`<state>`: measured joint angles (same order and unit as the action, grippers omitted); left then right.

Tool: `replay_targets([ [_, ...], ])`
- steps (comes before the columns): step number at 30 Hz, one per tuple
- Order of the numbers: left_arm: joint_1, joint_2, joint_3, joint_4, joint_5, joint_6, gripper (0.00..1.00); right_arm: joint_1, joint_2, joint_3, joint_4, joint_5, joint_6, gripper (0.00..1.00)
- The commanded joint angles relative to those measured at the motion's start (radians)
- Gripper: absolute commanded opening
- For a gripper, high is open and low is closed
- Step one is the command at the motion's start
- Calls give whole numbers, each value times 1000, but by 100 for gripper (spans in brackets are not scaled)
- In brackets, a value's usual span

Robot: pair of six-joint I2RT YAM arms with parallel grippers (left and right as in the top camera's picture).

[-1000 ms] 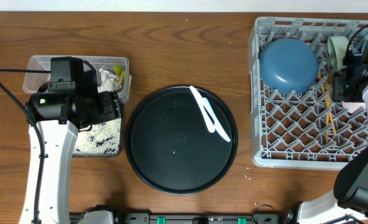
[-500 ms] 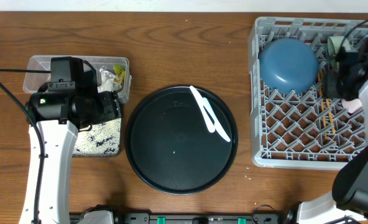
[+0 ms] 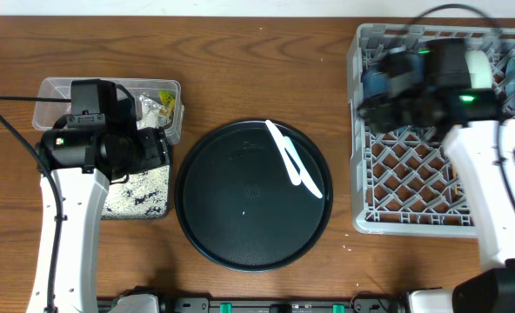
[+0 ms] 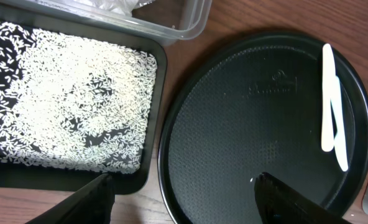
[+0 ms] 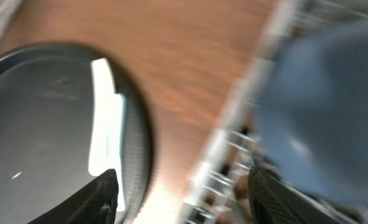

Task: Sort waste into correct bins and load items into the dishwasher rack
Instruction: 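Move the right gripper back to the white utensils on the tray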

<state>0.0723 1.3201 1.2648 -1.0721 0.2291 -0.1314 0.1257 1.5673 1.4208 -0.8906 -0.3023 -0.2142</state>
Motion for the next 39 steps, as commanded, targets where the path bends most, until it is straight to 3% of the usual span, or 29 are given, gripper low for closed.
replay_targets([
  [1,5,-7,2,-5,-5,-5,73,124,57,-6,-2,3,28,62],
  [6,5,-7,2,-5,-5,-5,73,294,185,-6,16,119,129,55],
  [12,5,-7,2,-5,-5,-5,73,409,317,-6,85,135,238,49],
  [16,5,-7,2,-5,-5,-5,74,465,391,-6,101,264,356,47],
  [33,5,-1,2,-6,-5,-5,73,504,498,-7,113,301,427,45],
  [39,5,2,2,-6,-5,-5,73,513,499,-7,124,302,427,38],
])
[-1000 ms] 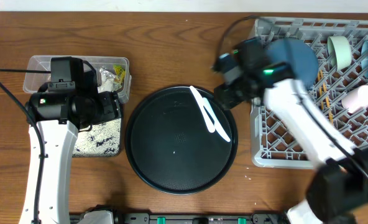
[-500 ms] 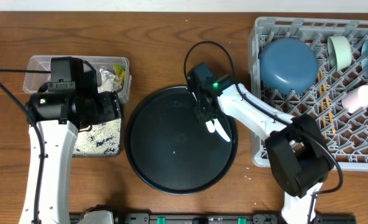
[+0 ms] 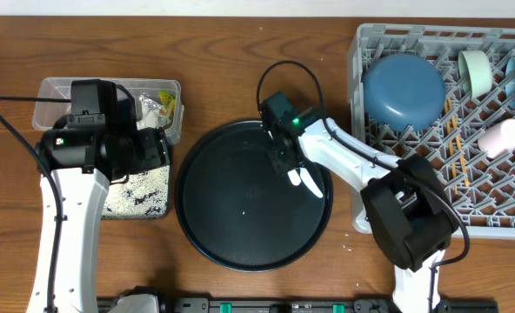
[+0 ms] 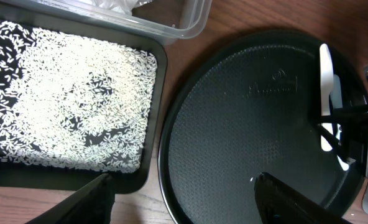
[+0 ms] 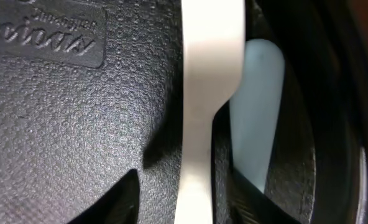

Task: Sort waste into correct bins and load items into the dishwasher rack
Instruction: 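Move the right gripper back to the white utensils on the tray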

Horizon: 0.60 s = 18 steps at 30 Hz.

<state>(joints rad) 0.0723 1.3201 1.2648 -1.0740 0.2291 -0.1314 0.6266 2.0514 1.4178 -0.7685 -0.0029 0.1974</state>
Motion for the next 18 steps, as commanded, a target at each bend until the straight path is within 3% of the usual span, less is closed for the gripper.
replay_targets([
  [1,5,2,2,-4,-5,-5,73,13,14,-5,1,2,16,37],
  [18,5,2,2,-7,-5,-5,73,16,76,-8,-5,34,38,26],
])
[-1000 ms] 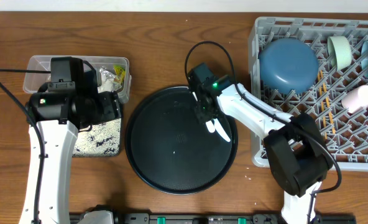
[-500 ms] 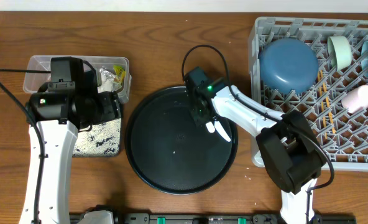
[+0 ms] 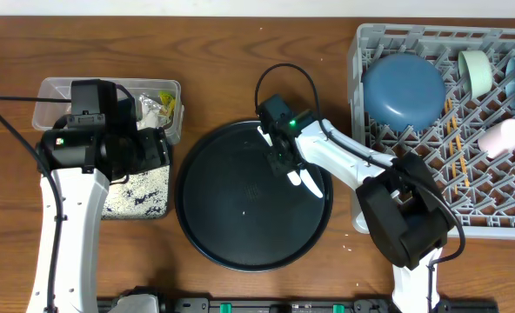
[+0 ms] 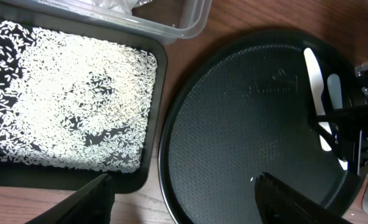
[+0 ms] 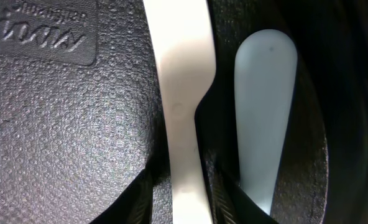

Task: Sort waste into correct bins and load items into the dishwasher rack
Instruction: 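Move the right gripper back to the white utensils on the tray, then grasp the white plastic fork with the right gripper and lift it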

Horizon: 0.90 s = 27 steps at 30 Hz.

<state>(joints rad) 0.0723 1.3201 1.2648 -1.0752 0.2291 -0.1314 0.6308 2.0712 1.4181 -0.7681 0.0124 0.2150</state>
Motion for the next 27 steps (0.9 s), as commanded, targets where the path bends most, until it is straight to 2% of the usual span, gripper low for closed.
replay_targets([
  [1,5,2,2,-6,-5,-5,73,12,58,-8,-8,18,20,24],
  [14,5,2,2,-6,-5,-5,73,11,43,-2,-38,25,20,4],
  [27,5,2,2,-6,-5,-5,74,10,-127,24,-58,25,12,4],
])
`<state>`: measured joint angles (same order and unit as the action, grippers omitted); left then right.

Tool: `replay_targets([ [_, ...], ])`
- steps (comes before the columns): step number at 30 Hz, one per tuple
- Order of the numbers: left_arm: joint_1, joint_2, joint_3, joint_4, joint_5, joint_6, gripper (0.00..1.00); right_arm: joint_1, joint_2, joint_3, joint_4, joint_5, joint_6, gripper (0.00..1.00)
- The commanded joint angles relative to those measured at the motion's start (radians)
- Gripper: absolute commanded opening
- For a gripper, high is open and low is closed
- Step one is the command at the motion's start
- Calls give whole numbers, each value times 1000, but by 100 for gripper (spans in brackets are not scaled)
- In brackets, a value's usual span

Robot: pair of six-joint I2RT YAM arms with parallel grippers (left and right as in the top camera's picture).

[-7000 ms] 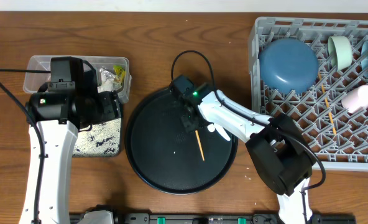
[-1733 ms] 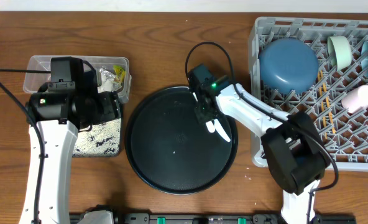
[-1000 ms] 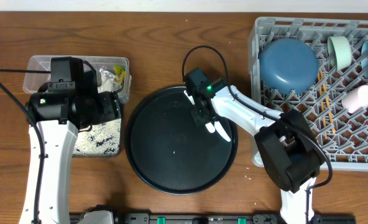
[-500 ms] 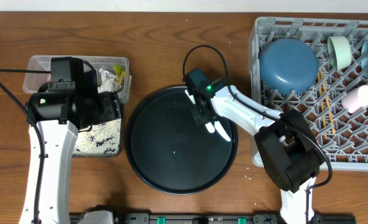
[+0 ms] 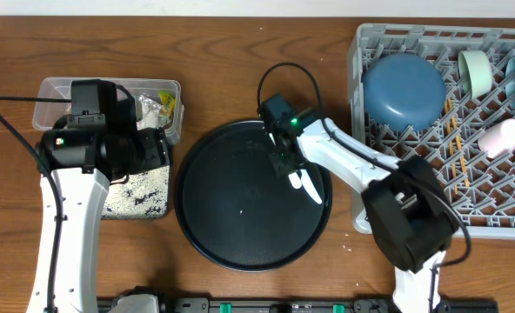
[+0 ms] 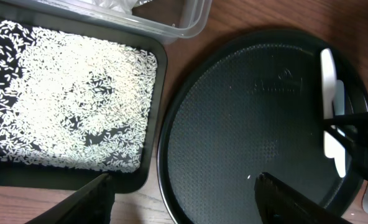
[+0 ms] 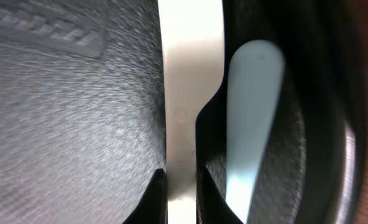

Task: Sort waste into correct bins and load items into the dishwasher rack
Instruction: 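Grasp the white plastic fork with the right gripper and lift it, then carry the white fork into the dish rack and release it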

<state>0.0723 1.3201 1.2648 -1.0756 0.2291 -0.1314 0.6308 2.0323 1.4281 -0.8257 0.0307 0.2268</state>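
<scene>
On the right side of the round black tray [image 5: 240, 217] lie two white plastic utensils. My right gripper [image 5: 285, 156] is down on the tray, shut on the handle of the flat white one [image 7: 190, 93]. Its dark fingertips [image 7: 158, 199] press both edges. The second, paler utensil [image 7: 249, 124] lies just to the right, untouched. My left gripper [image 6: 184, 194] hangs open with nothing in it, above the gap between the rice tray [image 6: 66, 99] and the round tray. The grey dishwasher rack [image 5: 358, 104] stands at the right.
The rack holds a blue bowl [image 5: 403, 91], a pale green cup [image 5: 476, 69] and a pink cup [image 5: 501, 136]. A clear plastic container [image 5: 53, 96] with scraps stands behind the rice tray at the left. A black cable loops above the right wrist.
The right gripper's fingers have drawn in and now clamp the white utensil's handle. The utensil, slightly tilted before, lies straight along the fingers. The left arm has not moved.
The right arm was over the rack, blurred, near the blue bowl. Then the bowl sat in the rack and the right gripper was down on the black tray, open around the white utensil. Its fingers stood closer, and now are shut on it. The left arm stayed still throughout.
</scene>
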Motion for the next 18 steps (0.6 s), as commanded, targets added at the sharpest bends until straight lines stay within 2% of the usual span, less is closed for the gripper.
replay_targets([
  [1,5,2,2,-5,-5,-5,73,10,-104,14,-1,7,0,4],
  [10,5,2,2,-5,-5,-5,74,-19,-234,14,-38,40,-7,4],
  [18,5,2,2,-5,-5,-5,73,-186,-424,14,-115,101,-50,4],
])
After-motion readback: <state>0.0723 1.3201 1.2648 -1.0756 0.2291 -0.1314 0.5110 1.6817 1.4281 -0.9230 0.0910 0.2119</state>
